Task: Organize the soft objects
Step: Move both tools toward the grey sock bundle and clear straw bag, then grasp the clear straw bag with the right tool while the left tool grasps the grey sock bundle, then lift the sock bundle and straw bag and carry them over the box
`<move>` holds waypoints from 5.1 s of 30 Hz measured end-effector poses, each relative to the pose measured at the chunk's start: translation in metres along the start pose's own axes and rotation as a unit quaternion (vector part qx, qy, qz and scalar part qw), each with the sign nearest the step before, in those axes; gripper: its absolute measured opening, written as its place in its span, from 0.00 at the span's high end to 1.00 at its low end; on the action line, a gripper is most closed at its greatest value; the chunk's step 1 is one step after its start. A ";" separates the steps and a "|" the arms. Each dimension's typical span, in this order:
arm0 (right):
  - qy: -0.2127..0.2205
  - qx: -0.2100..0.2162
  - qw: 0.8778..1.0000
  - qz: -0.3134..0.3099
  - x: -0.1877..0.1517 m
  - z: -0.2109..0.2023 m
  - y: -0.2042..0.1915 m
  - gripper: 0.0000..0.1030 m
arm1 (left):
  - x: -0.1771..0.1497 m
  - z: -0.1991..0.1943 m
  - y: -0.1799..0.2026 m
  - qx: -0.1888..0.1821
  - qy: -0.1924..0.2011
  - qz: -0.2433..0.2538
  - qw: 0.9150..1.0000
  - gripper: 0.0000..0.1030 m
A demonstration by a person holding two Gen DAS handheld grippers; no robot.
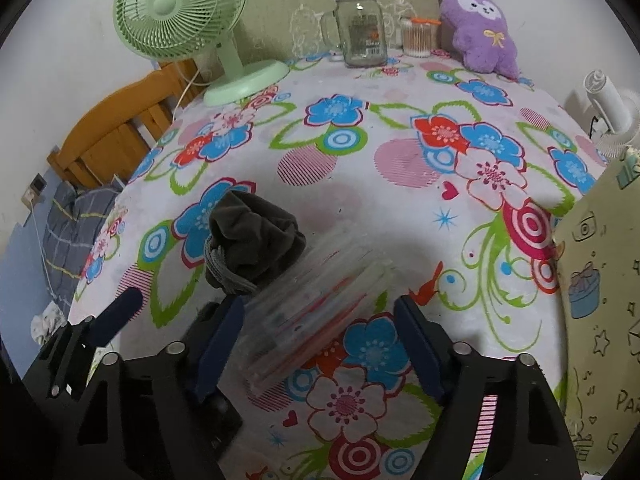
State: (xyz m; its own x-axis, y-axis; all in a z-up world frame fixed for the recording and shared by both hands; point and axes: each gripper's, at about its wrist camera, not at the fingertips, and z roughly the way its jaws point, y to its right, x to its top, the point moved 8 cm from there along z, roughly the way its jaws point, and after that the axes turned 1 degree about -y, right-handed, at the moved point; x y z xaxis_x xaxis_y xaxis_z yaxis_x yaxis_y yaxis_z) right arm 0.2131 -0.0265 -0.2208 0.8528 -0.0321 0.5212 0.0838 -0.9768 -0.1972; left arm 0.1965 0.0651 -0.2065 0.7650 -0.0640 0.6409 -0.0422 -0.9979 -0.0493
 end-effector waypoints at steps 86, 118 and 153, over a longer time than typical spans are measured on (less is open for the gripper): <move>0.089 -0.043 0.994 -0.036 0.019 -0.064 0.038 0.79 | 0.032 -0.025 0.063 -0.043 0.025 0.020 0.999 0.72; 0.177 -0.018 0.981 -0.070 0.001 -0.180 0.011 0.79 | 0.032 -0.139 0.061 -0.034 0.116 -0.011 0.993 0.72; 0.216 -0.041 0.974 -0.051 -0.001 -0.238 0.085 0.79 | 0.045 -0.175 0.149 -0.070 0.148 0.026 0.986 0.72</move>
State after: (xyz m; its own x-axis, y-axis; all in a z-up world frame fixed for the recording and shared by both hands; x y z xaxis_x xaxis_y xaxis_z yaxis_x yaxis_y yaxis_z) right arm 0.0967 -0.1597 -0.0406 0.5450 -0.0028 0.8384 0.1004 -0.9926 -0.0685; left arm 0.1125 -0.0884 -0.0512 0.5393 -0.0943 0.8368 -0.1803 -0.9836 0.0054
